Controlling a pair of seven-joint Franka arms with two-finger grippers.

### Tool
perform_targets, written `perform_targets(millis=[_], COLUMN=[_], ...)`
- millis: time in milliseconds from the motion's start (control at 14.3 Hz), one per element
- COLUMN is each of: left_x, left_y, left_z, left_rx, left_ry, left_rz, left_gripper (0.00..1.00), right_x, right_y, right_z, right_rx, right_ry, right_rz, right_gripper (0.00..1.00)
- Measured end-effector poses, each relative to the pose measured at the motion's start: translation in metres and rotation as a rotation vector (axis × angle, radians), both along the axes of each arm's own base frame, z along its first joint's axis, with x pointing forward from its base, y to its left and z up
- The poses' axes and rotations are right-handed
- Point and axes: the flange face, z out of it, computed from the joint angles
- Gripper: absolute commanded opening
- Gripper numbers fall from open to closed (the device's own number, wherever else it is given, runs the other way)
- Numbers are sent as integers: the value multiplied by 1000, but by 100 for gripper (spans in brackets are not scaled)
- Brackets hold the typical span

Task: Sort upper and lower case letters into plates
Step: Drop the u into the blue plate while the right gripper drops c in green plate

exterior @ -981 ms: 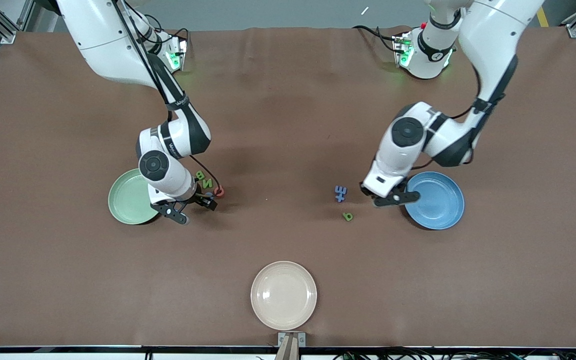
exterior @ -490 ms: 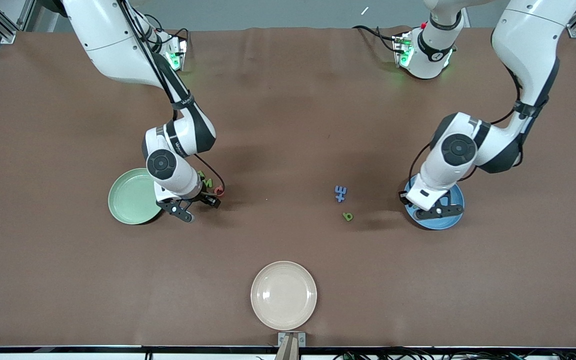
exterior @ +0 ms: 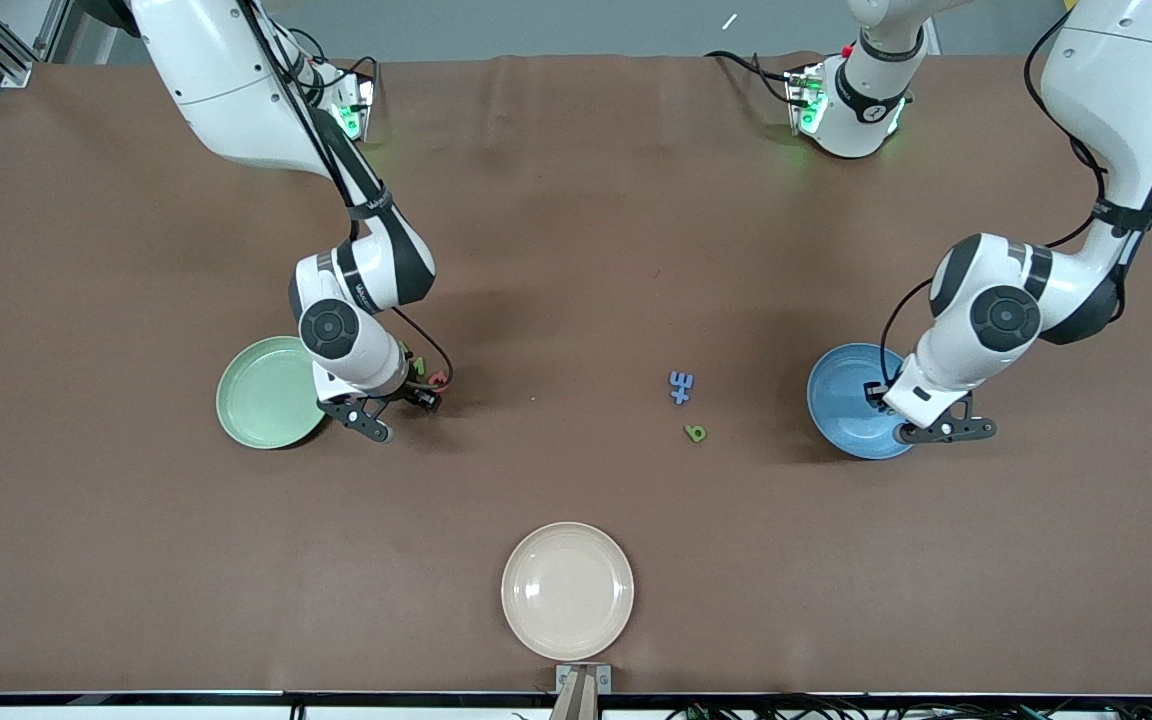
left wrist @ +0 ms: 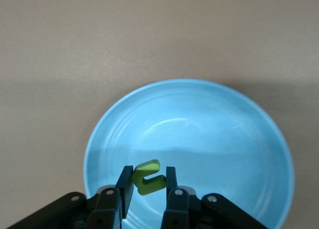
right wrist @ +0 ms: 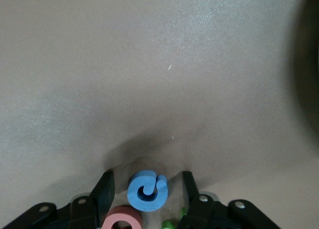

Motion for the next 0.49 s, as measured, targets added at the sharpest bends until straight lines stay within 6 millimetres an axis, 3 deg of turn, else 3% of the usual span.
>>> perform_targets(millis=[140,490], left_x=[-2,-4], left_y=[6,9], left_z=[-6,-18], left_rx=[-3,-13], left_ry=[14,38], left_rz=[-7,-28], left_gripper=[12,13], right_x=[0,1], right_y=[0,1], right_z=[0,4], right_rx=[0,2], right_ry=[-1,-4], right_rz=[0,0], right_gripper=[50,14])
